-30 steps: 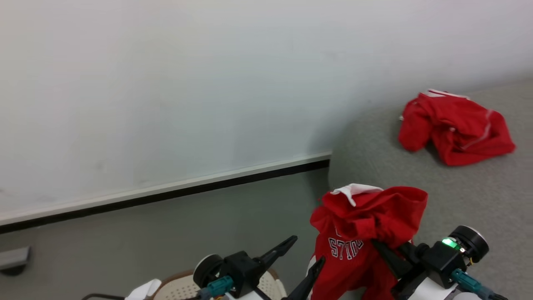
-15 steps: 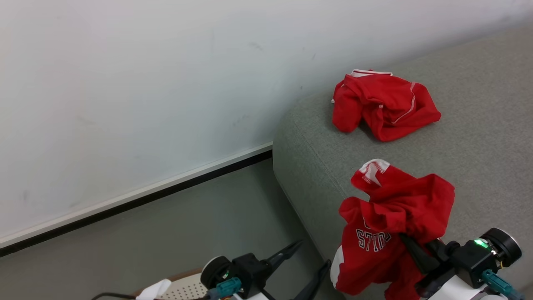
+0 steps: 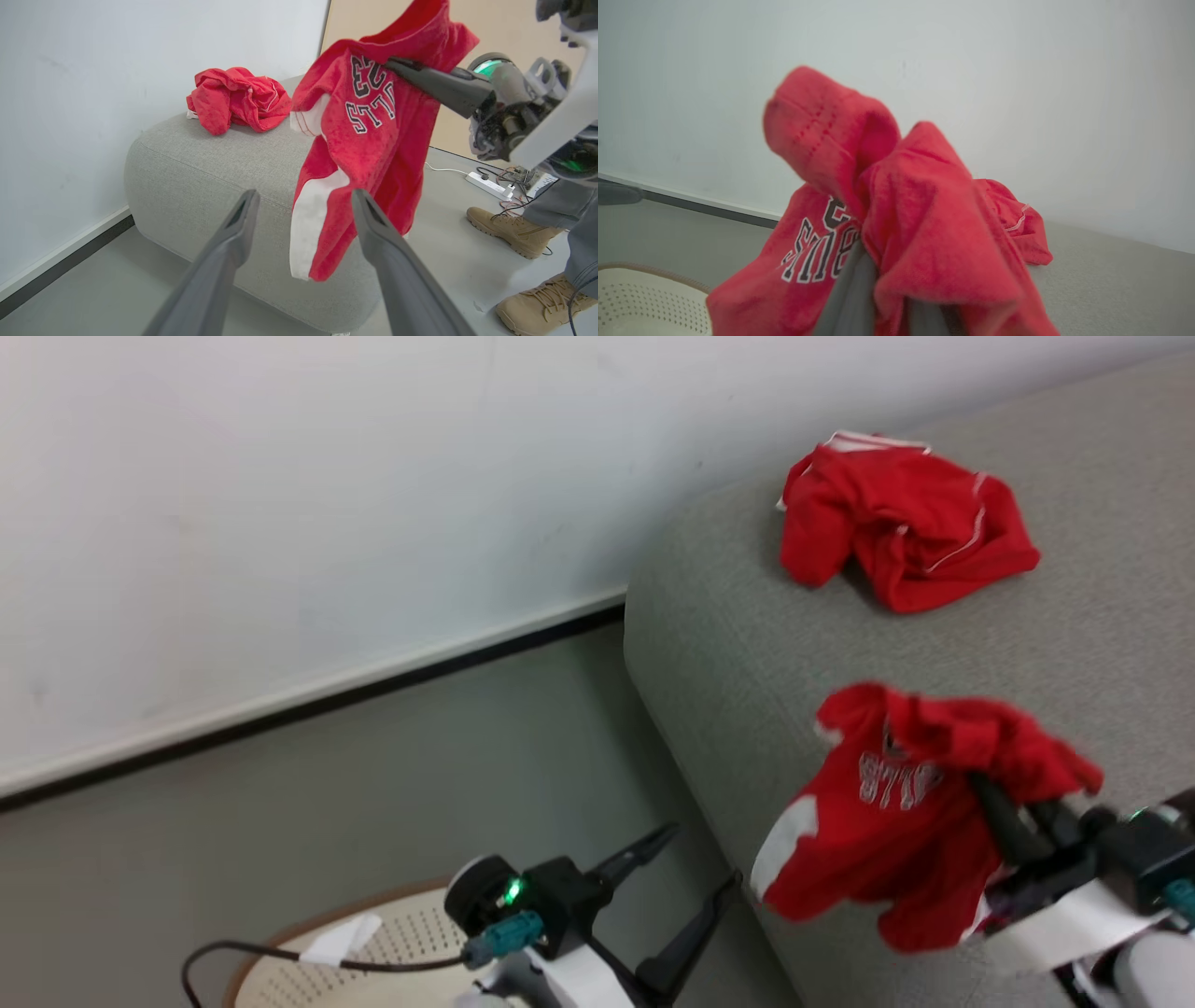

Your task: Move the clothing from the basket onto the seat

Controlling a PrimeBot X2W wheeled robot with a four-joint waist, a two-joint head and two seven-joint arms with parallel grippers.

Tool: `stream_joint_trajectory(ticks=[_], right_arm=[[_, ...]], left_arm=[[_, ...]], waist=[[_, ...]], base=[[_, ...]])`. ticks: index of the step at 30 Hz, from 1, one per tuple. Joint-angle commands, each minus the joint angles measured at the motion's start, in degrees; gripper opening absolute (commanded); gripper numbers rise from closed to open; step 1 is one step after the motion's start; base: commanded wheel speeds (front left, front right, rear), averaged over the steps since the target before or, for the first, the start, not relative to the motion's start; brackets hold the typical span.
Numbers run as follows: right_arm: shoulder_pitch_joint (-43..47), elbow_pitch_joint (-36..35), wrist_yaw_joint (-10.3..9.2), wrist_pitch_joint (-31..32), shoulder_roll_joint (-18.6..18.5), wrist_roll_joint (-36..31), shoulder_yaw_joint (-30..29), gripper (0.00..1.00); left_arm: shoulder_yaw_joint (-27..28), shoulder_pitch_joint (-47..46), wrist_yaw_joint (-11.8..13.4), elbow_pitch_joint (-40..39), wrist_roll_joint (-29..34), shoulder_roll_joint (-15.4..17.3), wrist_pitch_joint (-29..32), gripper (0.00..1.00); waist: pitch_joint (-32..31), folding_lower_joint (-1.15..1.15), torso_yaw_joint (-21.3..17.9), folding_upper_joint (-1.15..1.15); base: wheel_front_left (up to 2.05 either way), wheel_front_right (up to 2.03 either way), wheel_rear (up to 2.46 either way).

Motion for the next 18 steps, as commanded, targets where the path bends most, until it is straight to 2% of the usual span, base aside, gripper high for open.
stream_joint_trajectory(ticks=[1, 8, 13, 18], right_arm=[[-2.3, 0.0, 0.01, -0.5, 0.2, -0.5, -1.6, 0.00], [-13.9, 1.2, 0.01, -0.8, -1.4, -1.8, -10.7, 0.00], [-25.4, 4.8, 0.01, -0.4, -5.2, -0.5, -17.4, 0.00], [-37.3, 11.9, 0.01, 2.2, -10.1, 0.3, -21.8, 0.00]], left_arm=[[0.2, -1.5, 0.0, -0.4, 0.8, 0.8, 0.5, 1.00], [0.7, -7.4, -0.5, -2.6, 2.5, 2.7, 2.6, 1.00], [1.1, -11.3, -0.6, -3.4, 3.4, 3.2, 3.3, 1.00], [1.0, -13.7, -0.7, -3.1, 4.0, 2.8, 3.0, 1.00]], waist=[[4.6, 0.00, 2.2, 0.00], [15.5, 0.00, 6.5, 0.00], [21.8, 0.00, 9.3, 0.00], [26.0, 0.00, 12.0, 0.00]], base=[[0.00, 0.00, 0.00], [0.00, 0.00, 0.00], [0.00, 0.00, 0.00], [0.00, 0.00, 0.00]])
